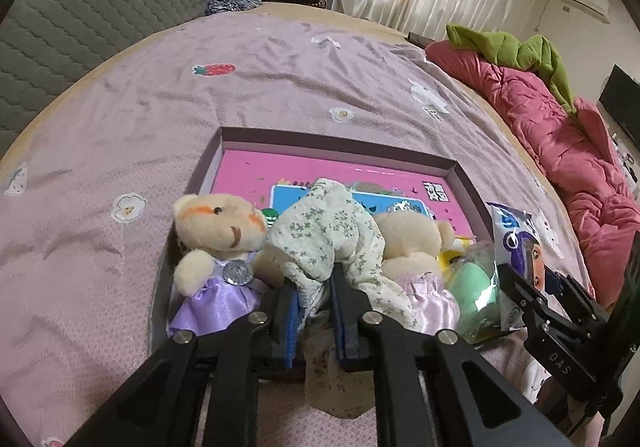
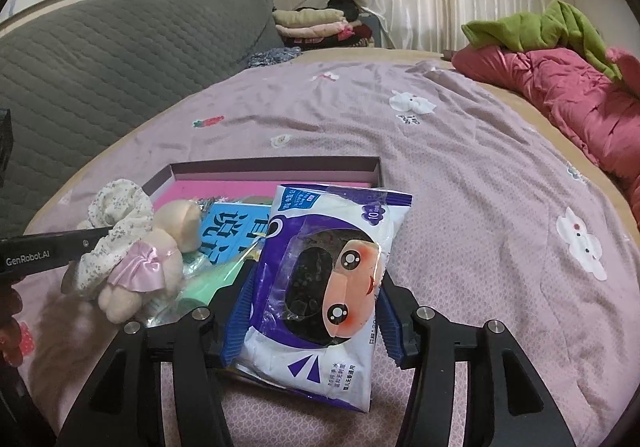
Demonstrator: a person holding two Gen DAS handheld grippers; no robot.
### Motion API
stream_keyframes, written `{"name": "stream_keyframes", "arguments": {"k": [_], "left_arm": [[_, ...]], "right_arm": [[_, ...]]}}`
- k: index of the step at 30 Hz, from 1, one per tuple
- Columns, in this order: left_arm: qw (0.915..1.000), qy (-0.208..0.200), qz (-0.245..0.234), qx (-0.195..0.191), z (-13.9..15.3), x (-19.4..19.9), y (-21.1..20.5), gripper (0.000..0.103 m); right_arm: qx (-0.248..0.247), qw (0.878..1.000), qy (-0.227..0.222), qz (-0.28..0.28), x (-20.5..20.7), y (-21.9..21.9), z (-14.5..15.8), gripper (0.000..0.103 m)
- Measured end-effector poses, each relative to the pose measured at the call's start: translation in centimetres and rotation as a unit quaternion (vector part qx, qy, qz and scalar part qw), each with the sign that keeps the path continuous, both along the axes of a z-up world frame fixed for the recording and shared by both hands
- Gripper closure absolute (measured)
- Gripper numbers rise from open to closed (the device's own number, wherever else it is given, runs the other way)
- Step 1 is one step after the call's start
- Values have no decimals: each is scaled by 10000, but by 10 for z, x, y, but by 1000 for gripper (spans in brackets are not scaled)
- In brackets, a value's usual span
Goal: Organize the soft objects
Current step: 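Carry the scrunchie over the box with the left gripper while the right lowers the wipes pack in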
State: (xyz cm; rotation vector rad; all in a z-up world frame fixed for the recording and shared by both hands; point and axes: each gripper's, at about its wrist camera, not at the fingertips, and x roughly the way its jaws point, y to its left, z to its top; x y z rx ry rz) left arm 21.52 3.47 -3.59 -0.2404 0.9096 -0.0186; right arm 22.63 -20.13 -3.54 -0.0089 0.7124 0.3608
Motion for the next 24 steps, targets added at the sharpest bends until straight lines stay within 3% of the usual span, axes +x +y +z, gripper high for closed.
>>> {"name": "stream_keyframes", "arguments": {"k": [4,10,24], "left_arm": [[9999,-64,81,11,4,-2,4,70],[9997,-151,173,-5,10,-4,10,58],[9984,-523,204,-48,35,-18,15,51]], "right_arm": [[28,9999,-100,-6,-3,-1,2,32],[-112,9996,-237,-77,-5,1,6,30],[-58,9970,-744,-196,-21,-7,26,29]]}}
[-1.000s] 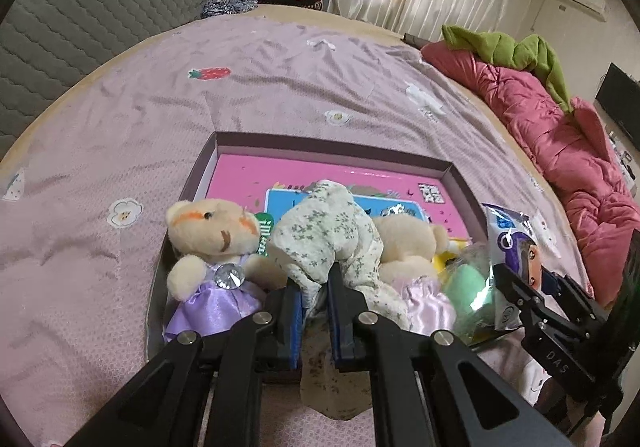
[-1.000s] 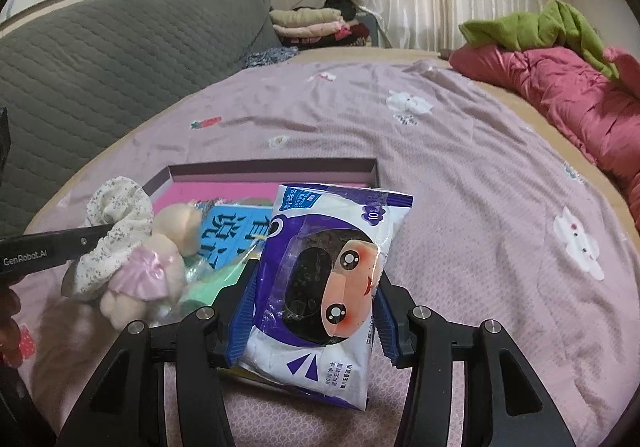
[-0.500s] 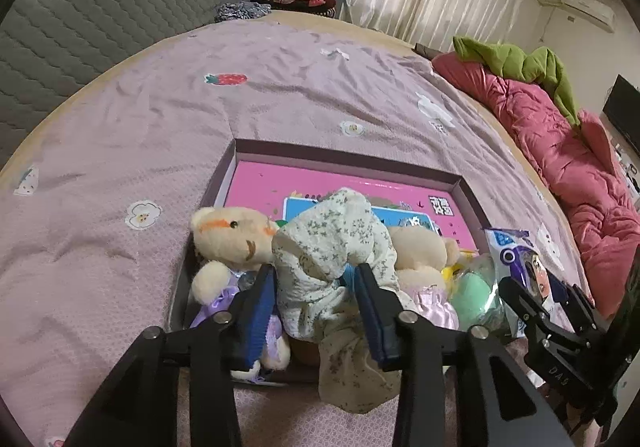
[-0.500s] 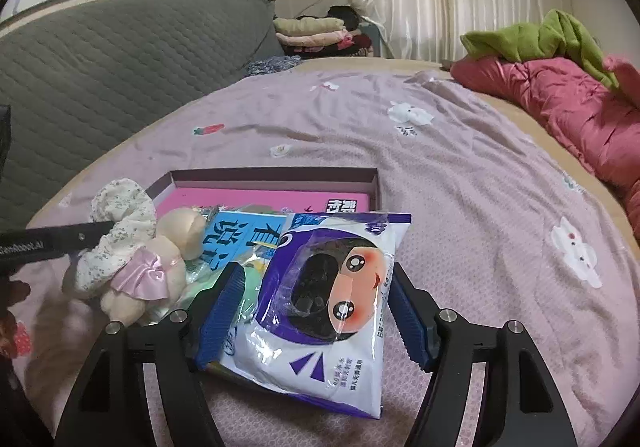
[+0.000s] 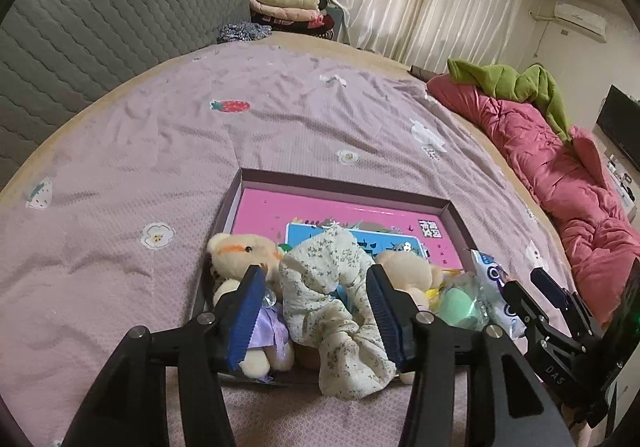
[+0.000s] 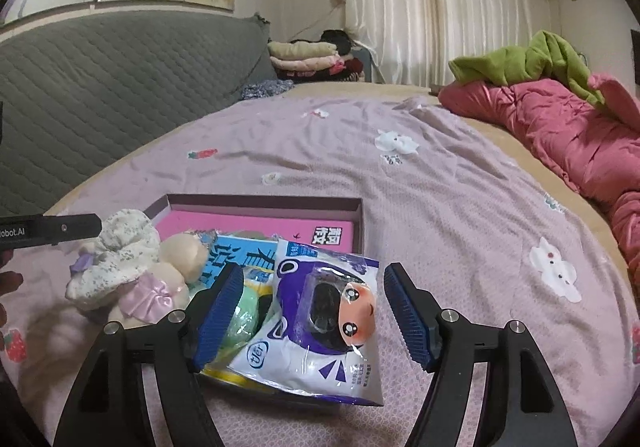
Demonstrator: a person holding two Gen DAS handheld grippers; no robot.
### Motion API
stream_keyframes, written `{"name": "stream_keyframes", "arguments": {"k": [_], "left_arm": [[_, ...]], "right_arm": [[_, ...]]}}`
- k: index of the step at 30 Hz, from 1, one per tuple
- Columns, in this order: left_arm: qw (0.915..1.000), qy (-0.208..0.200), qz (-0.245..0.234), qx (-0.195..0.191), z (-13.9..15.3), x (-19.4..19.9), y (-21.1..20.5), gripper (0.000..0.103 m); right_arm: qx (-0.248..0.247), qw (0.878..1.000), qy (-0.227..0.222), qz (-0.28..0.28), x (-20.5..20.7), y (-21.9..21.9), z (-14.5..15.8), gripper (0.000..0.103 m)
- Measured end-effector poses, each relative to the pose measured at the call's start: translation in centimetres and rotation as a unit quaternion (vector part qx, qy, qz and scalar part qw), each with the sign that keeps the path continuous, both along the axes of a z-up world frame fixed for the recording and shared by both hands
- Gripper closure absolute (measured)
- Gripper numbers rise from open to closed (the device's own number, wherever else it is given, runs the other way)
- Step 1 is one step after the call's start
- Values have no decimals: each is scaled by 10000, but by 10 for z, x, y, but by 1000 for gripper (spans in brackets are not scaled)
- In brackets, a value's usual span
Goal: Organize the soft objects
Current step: 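Carry the scrunchie over the box with the left gripper while the right lowers the wipes pack in, then open the left gripper to drop the scrunchie while the right releases the wipes pack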
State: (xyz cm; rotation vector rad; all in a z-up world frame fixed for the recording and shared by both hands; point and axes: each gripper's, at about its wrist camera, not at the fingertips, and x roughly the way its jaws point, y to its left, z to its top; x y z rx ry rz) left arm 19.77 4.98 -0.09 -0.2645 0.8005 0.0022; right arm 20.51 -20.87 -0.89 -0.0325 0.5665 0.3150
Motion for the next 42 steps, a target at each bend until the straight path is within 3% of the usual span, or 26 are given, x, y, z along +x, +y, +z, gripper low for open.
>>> {"name": "stream_keyframes", "arguments": {"k": [14,18,42], "left_arm": [[9998,-183,-16,101,15,-27,1,50],[9996,-216,-63,156,17,-38,-4,38],[9995,-150,-32,278,16,-102,1,38]], "right_arm": [[104,9994,-322,-43,-37,-5,26,29],[142,9993,-337,-47,-49,1,31,29],[-385,9988,-260,133,-134,52,46,29]]}}
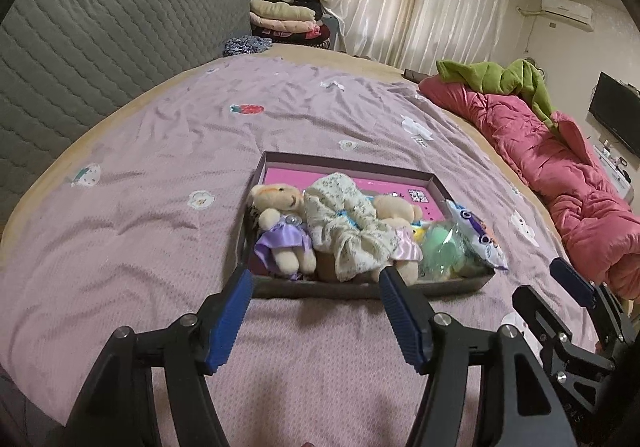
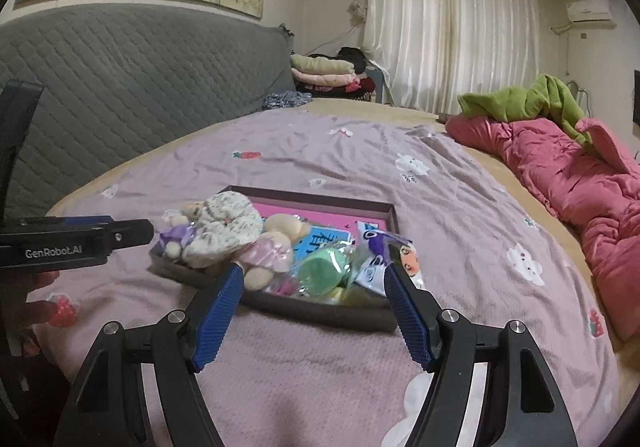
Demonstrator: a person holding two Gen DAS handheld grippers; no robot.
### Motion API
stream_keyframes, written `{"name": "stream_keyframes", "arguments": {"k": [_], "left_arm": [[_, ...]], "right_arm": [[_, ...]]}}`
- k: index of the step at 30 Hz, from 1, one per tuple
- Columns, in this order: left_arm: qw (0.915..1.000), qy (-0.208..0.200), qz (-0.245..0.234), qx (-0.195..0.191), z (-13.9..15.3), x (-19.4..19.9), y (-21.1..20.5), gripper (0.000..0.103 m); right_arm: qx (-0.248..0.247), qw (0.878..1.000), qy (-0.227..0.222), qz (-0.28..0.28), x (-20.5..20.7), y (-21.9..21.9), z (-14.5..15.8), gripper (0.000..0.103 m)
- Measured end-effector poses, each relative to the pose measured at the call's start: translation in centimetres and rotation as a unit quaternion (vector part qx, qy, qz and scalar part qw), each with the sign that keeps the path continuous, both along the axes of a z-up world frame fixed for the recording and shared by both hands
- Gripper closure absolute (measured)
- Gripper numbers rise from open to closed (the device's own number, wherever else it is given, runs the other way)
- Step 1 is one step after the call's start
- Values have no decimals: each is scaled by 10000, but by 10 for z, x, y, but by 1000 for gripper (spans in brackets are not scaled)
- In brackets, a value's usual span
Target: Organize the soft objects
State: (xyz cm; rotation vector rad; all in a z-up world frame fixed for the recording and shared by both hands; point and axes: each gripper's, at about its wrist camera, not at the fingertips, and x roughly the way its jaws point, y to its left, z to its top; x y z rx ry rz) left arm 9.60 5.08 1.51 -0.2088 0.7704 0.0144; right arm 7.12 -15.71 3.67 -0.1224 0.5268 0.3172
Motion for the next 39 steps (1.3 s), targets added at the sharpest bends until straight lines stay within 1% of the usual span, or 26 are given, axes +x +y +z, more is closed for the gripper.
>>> {"name": "stream_keyframes", "arguments": {"k": [3,7,11,19,23,29,32,39], "left_arm": [[9999,34,81,131,-3,-5,0,38],[9996,104,99,229,-6,-12,0,38],[9994,221,112,251,-12,-20,-1,38],[9988,432,28,239,-24,-29,-9,38],[9985,509,-19,214,-28,-34,-12,38],[9978,602,-49,273,-32,-39,-16,38],[9974,617,-85,366,-33,-41,-20,38],[9967,696,-83,412,-38,-39,-23,38]], "right_arm": [[46,10000,40,-29,-7,4,-1,29],[138,9996,234,-49,-12,7,-5,29],[213,9987,445,-112,-17,6,-13,29],[140,9971,728,-156,-24,6,-30,29],[116,9968,777,-153,-26,6,-32,29],[156,9961,856,-177,-31,5,-35,29],[169,9958,882,-178,-33,6,-37,29],[119,9952,964,-125,-32,7,-45,29]]}}
